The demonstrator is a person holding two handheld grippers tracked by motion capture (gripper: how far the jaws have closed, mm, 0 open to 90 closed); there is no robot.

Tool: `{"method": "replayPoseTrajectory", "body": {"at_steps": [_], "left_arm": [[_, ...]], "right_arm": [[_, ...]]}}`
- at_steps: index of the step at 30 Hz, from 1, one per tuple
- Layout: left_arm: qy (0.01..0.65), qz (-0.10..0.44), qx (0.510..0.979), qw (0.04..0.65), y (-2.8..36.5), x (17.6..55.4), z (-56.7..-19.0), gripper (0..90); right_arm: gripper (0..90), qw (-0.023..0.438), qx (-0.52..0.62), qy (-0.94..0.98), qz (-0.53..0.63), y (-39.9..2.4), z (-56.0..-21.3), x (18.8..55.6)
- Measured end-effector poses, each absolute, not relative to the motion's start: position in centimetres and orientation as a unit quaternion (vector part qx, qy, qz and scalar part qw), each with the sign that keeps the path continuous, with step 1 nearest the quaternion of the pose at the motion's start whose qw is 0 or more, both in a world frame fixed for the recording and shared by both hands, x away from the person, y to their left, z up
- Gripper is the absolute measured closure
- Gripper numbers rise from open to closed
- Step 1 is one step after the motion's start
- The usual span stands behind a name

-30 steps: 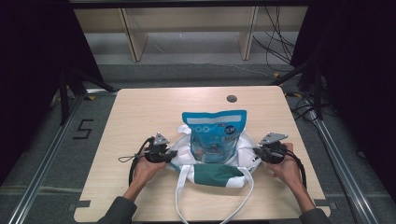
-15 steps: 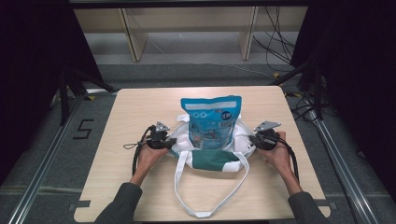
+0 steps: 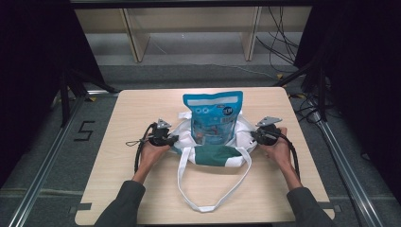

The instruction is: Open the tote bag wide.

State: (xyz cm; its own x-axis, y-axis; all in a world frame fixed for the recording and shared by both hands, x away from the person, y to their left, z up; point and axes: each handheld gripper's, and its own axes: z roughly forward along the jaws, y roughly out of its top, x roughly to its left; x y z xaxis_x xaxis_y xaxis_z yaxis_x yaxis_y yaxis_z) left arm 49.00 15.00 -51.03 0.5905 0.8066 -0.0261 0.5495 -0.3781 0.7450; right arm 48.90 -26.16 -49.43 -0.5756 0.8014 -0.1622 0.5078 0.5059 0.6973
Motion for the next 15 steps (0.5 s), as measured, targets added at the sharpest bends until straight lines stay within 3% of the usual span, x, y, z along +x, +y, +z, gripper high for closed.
{"method": "replayPoseTrajectory", "body": {"at_steps": [11,13,15], "left_arm": [[0.427,0.169,0.803,0.381,15.07,49.45,-51.10,75.5],[0.434,0.155,0.797,0.390,15.31,49.45,-51.00,72.9],[0.448,0.140,0.780,0.413,15.44,49.38,-50.81,64.0]], "right_arm": [[80.3,0.231,0.405,0.825,0.320,-26.50,-49.50,49.39],[76.7,0.232,0.407,0.824,0.319,-26.57,-49.43,49.40],[66.7,0.236,0.418,0.816,0.322,-26.81,-49.36,49.48]]}}
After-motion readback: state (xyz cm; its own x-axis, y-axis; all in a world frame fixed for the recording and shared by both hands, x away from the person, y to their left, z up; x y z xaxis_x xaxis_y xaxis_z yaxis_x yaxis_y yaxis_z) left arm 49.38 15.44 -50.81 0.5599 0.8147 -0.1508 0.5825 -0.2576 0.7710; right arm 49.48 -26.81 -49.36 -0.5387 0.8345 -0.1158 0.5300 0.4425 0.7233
